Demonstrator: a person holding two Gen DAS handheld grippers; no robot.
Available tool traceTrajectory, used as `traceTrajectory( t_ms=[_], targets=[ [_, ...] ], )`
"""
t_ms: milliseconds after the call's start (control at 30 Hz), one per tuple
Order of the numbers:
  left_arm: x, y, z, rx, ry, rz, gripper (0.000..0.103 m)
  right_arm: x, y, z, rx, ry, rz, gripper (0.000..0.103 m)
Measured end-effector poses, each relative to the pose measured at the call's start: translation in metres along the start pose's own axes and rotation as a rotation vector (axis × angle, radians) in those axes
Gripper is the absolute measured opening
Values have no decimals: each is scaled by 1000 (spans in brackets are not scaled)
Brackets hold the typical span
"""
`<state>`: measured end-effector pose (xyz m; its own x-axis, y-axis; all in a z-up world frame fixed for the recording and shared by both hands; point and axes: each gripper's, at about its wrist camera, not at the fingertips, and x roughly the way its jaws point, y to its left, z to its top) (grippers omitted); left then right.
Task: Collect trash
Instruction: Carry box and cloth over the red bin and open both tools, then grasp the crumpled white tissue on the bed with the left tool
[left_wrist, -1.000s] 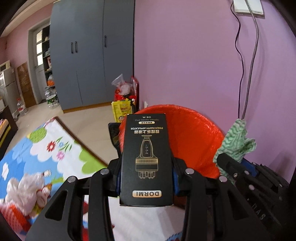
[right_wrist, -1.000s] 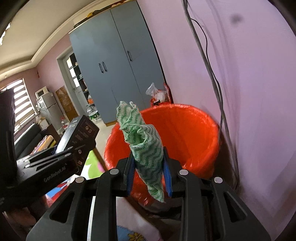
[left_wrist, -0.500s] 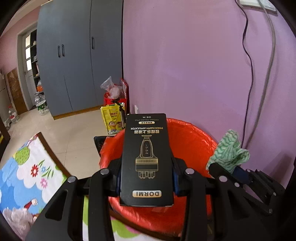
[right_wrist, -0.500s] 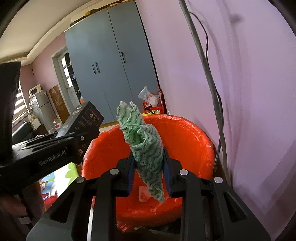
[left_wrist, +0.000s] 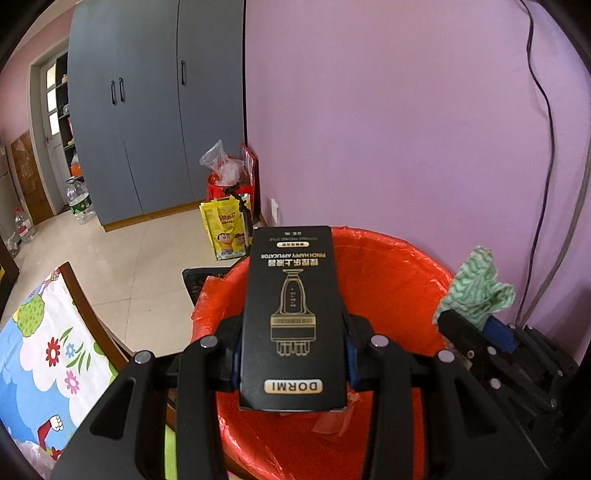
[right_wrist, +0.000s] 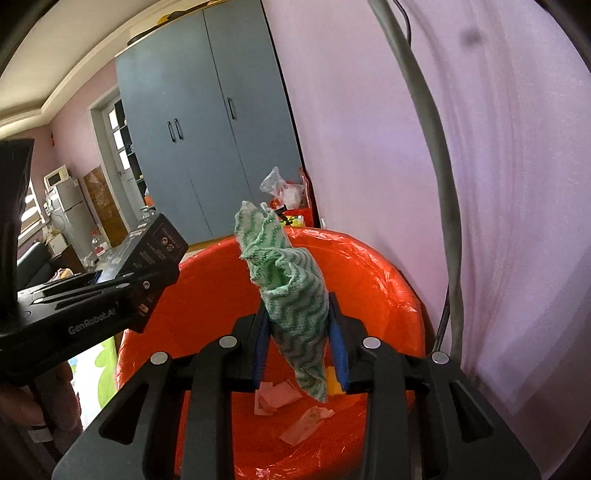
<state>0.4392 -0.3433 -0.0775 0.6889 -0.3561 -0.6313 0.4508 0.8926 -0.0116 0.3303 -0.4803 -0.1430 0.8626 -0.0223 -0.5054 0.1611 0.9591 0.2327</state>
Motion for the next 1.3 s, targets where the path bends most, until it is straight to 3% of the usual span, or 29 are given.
traceTrajectory(
  t_ms=[33, 100, 133, 333, 500, 667, 1067, 1300],
  targets=[
    [-1, -1, 0, -1, 0, 2, 45, -1, 1, -1, 0, 4, -2, 34],
    [-4, 1, 0, -4, -3, 2, 64, -1, 1, -1, 0, 8, -11, 58],
    [-7, 1, 1, -7, -14, -4, 68, -2, 3, 0, 2, 1, -16, 69],
    [-36, 5, 5, -14, -65, 15, 69, -31, 11, 0, -49, -31, -37, 69],
    [-87, 13, 1, -26, -99, 87, 93, -72, 17, -4, -29, -48, -34, 69],
    [-151, 26, -21, -49, -134, 133, 98, -122, 41, -18, -32, -50, 10, 69],
    [-296, 82, -134, -17, -133, 209, 98, -209, 137, -70, -85, -3, 133, 73],
    [-347, 133, -209, -12, -81, 282, 98, -231, 199, -111, -145, 34, 176, 75]
  ],
)
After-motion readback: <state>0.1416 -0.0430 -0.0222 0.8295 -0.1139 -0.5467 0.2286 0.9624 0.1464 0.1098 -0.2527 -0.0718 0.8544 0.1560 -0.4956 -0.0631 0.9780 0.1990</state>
